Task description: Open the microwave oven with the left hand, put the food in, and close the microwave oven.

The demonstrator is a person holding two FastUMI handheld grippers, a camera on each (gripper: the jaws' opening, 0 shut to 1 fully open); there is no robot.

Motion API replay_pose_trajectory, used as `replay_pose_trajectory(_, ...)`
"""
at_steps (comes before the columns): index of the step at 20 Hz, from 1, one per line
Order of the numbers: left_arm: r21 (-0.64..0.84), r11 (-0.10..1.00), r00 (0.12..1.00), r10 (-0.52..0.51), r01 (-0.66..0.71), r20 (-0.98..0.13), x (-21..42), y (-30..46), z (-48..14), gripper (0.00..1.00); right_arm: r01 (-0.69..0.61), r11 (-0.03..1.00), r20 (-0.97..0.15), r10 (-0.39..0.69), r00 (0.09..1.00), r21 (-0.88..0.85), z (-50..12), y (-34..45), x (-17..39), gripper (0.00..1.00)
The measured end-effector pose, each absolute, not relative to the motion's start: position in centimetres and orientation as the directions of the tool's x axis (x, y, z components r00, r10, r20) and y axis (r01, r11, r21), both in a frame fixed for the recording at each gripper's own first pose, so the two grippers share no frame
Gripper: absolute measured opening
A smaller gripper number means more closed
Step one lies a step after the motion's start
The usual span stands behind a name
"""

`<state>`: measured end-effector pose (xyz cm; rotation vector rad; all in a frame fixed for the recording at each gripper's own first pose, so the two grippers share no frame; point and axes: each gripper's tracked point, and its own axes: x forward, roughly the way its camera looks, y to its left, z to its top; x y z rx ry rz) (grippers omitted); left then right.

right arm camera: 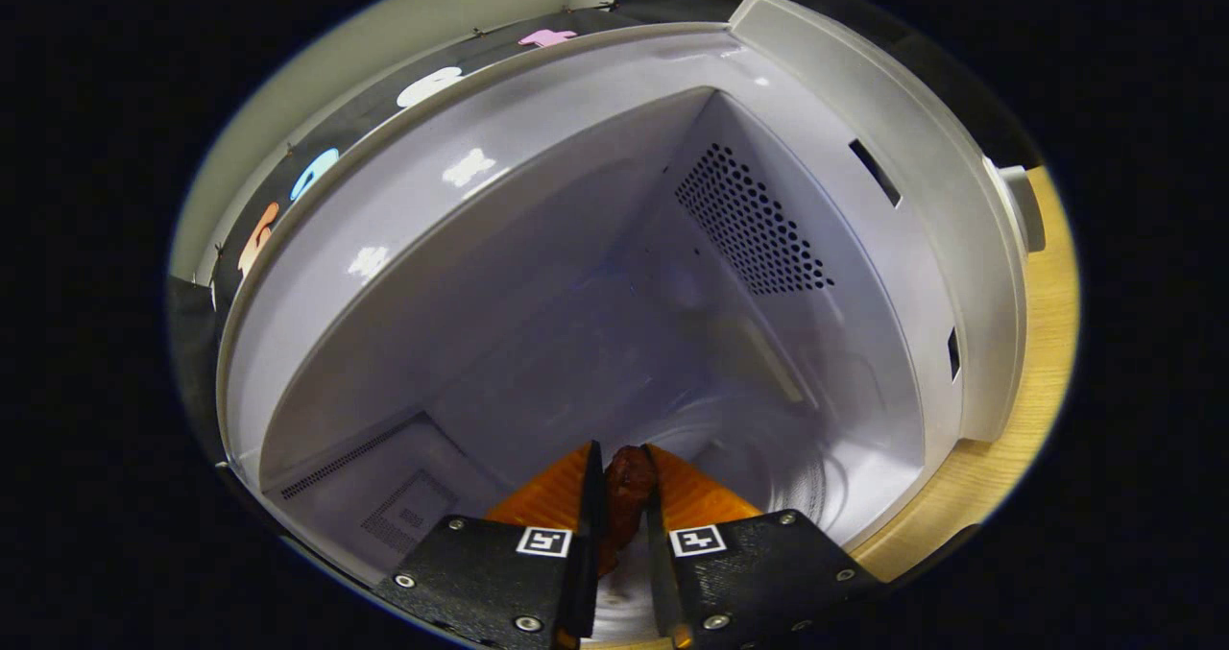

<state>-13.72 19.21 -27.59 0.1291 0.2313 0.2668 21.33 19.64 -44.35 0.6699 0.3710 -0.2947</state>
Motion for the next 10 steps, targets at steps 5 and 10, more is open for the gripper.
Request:
replay_pose_trajectory(5, 0.155, 0.963, 0.95, 0.248, -0.22, -0.192, -14.0, 17.6, -26.7, 1.0, 0.35, 0.871, -0.478, -0.158, 0.864, 0.345, -44.7, 18.0, 20.7, 0.42)
replay_pose_trajectory(10, 0.154, 0.966, 0.95, 0.239, -0.21, -0.202, -14.0, 16.5, -26.8, 1.0, 0.28, 0.925, -0.522, -0.111, 0.846, 0.257, -45.7, 18.0, 19.1, 0.46)
